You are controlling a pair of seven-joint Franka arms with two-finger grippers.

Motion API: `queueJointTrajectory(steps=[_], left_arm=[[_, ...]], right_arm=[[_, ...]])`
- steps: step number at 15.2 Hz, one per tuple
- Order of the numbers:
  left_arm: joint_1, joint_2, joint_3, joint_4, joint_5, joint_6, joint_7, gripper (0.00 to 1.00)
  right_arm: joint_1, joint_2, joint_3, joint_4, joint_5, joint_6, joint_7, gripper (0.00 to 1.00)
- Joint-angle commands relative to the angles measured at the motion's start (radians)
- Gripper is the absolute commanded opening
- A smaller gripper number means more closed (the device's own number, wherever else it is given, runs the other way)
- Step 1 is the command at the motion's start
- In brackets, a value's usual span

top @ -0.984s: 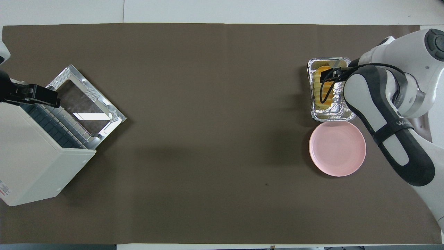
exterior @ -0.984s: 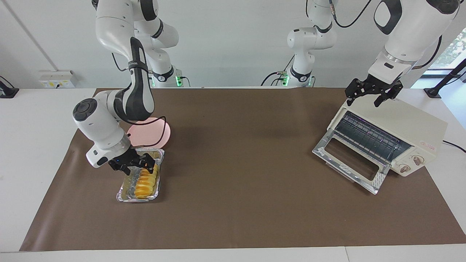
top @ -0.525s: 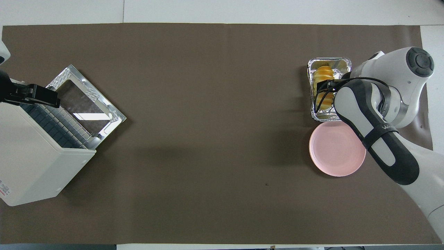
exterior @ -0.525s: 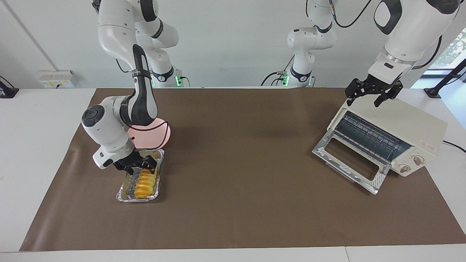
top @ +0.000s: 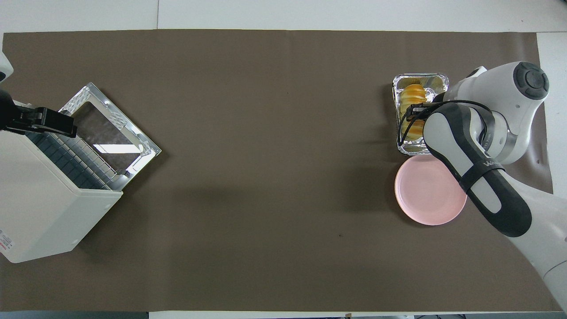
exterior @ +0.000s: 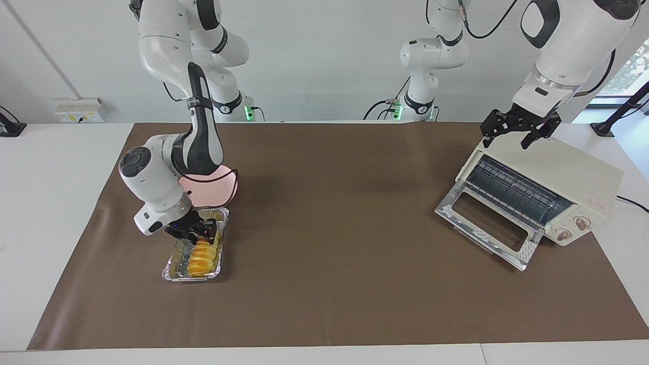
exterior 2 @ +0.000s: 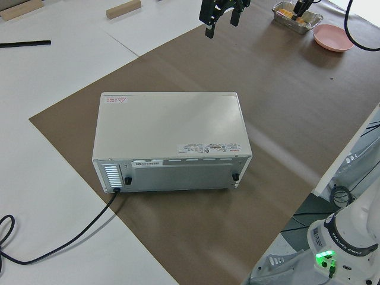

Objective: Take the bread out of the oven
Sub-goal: 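Grasp the yellow bread slices in the tray with the right gripper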

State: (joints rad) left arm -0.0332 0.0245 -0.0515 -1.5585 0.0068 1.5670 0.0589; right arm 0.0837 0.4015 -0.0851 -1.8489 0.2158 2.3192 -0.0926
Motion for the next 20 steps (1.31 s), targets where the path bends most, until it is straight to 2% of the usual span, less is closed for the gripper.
queueJointTrajectory(steps=[1,4,8,13,16,20], left_arm=[[0.01,-0.026,-0.004,-0.025,-0.021,0.005,-0.008,1.0],[0.01,-0.026,-0.004,-0.023,-0.021,0.005,-0.008,1.0],[0.01,-0.026,-0.004,-0.025,-0.021,0.005,-0.008,1.0],[0.01,-0.028,-0.004,-0.025,-0.021,0.005,-0.008,1.0],[0.01,-0.028,-0.004,-0.025,-0.021,0.005,-0.008,1.0],[0.01,-0.028,-0.004,-0.025,-0.021,0.005,-0.008,1.0]], right_arm=[[-0.005,-0.021,0.004,-0.013,0.005,-0.023,-0.003,0.22],[-0.007,-0.03,-0.001,0.01,0.005,-0.07,-0.003,0.22],[-0.01,-0.084,-0.008,0.095,0.001,-0.25,0.001,0.22],[-0.013,-0.226,-0.007,0.096,-0.038,-0.411,0.045,0.22],[-0.004,-0.343,-0.004,0.018,-0.041,-0.518,0.074,0.22],[-0.002,-0.501,-0.001,-0.177,-0.042,-0.518,0.094,0.22]])
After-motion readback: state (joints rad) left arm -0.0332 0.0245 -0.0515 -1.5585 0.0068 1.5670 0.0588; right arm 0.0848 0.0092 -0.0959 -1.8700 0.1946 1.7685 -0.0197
